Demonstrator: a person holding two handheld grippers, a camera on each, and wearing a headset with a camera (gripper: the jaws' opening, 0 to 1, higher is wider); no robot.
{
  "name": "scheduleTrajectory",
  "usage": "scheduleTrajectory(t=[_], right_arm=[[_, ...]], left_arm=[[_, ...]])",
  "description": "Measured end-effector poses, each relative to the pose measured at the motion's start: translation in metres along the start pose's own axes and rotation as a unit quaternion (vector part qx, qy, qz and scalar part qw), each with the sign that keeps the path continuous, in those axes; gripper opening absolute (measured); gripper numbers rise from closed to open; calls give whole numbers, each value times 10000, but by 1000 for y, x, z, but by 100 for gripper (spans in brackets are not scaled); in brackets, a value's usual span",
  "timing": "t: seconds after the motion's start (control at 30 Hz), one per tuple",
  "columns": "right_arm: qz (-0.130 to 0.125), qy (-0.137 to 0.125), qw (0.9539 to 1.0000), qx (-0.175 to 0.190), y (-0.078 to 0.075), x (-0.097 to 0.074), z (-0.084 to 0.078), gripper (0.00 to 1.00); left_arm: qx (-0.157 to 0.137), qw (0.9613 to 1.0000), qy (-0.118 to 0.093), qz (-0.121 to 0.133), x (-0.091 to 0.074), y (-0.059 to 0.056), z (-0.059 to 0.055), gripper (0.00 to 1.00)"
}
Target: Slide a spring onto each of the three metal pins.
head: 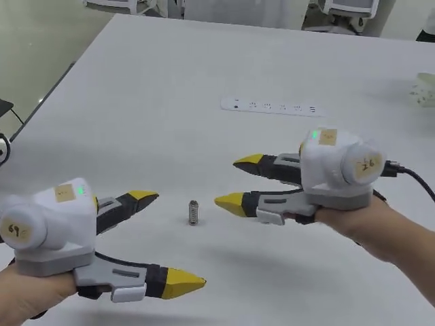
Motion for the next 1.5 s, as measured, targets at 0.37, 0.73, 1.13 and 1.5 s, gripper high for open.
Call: scheduleTrajectory(t=[0.37,0.73,1.13,1.5], right_arm=[[-152,-420,9985,315,8,-48,-15,59],[-364,-403,9969,566,13,-91,-48,67],[-643,-336,9924,991,24,-125,-83,79],[-966,4,9870,1287,20,-151,-105,82]], left_arm=[[83,9999,-148,-4,2,-5,14,98],[94,9998,-180,-31,2,-11,14,98],[-8,9998,-188,9,3,-14,8,98],[-183,9996,-129,197,-7,-13,-5,98]])
Point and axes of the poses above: the centre of the closed fingertips' face, and the gripper's own axes: x roughly forward along the fingers, y roughly to its left, z roughly out of its top, the point moved 10 cm from there along -x, roughly backward along the fingers, and after that the axes turned 2 degrees about -x, right-handed, at the moved point
